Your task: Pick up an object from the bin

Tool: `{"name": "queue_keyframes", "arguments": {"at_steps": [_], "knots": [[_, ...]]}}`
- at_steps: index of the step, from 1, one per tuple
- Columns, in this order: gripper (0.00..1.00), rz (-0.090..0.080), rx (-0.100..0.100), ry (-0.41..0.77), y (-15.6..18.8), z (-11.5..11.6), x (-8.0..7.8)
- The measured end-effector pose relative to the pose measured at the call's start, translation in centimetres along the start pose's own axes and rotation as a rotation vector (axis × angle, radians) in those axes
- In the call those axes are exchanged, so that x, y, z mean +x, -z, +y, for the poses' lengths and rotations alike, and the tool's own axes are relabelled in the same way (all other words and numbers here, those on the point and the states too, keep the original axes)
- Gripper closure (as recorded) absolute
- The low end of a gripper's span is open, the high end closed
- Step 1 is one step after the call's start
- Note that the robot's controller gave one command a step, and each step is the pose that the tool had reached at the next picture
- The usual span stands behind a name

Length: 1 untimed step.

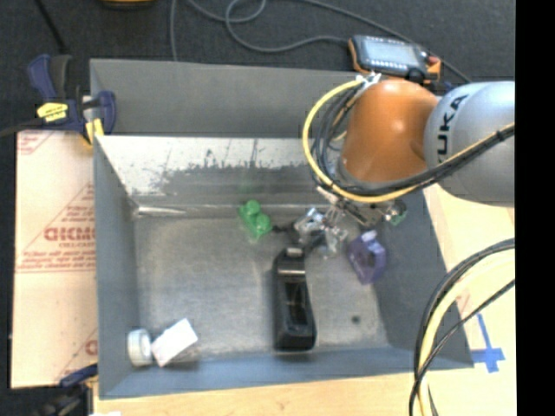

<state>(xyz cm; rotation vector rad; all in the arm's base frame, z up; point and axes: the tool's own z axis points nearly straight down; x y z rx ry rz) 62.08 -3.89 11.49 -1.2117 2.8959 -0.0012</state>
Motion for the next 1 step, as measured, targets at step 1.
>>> {"name": "queue_keyframes", "arguments": {"at_steps": [1], "knots": [[1.00,-0.004,0.005,-0.002,1.31,-0.13,-0.09]]}}
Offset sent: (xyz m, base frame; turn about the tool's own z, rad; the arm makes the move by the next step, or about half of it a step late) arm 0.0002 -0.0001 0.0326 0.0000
